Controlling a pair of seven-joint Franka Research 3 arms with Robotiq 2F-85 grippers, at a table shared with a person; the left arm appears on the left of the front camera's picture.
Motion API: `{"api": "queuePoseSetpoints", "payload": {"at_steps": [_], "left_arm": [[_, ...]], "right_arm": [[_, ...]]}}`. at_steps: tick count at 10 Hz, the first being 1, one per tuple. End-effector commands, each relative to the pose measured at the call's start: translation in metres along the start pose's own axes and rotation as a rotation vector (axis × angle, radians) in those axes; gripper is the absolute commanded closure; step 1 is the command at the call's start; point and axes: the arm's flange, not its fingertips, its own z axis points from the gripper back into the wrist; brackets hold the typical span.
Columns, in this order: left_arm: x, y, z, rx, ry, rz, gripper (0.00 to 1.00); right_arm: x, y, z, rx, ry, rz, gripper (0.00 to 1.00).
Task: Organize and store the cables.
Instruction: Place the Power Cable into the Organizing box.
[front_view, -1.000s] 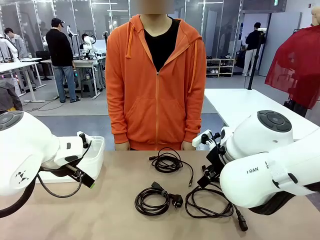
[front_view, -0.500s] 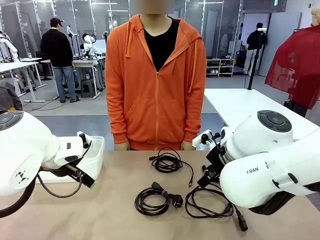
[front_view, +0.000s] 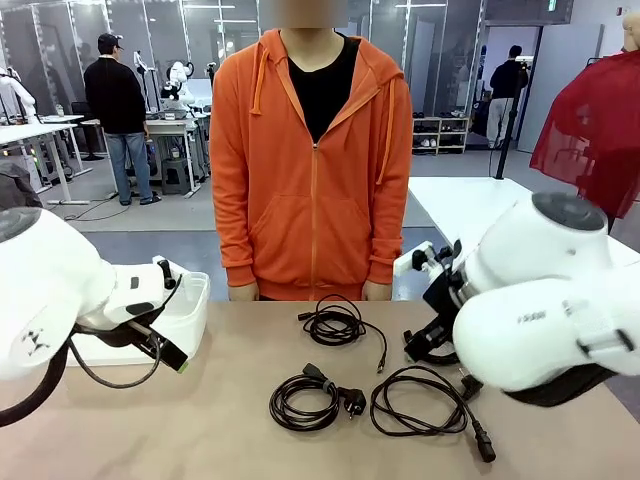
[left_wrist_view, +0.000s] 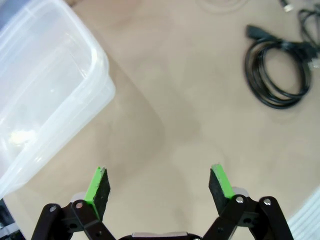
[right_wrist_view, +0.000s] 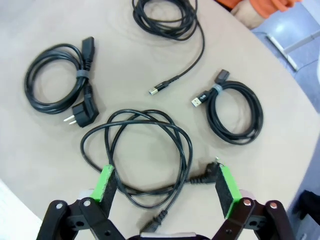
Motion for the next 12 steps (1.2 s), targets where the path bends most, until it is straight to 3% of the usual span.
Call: {"api": "queuePoseSetpoints", "payload": {"at_steps": [1, 2, 4, 7, 9, 12], "left_arm": [[0.008, 0.001, 0.070, -0.084, 0.020, -0.016, 0.00], [0.010, -0.004, 0.100, -0.132, 0.016, -0.049, 0.00], [0.012, -0.009, 0.158, -0.069, -0.022, -0.030, 0.00], [0.005, -0.011, 0.243, -0.037, -0.117, 0.026, 0.00], [-0.028, -0.006, 0.279, -0.018, -0.179, -0.004, 0.00], [-0.078, 0.021, 0.297, 0.007, -0.260, 0.047, 0.00]], "right_arm": [[0.020, -0.018, 0.061, 0.065, 0.032, 0.013, 0.00], [0.027, -0.022, 0.086, 0.073, 0.024, 0.020, 0.00], [0.028, -0.043, 0.134, 0.123, -0.045, 0.001, 0.00], [0.011, -0.077, 0.203, 0.074, -0.096, -0.027, 0.00], [-0.015, -0.099, 0.227, 0.080, -0.114, -0.056, 0.00], [-0.060, -0.136, 0.245, 0.093, -0.197, -0.087, 0.00]]}}
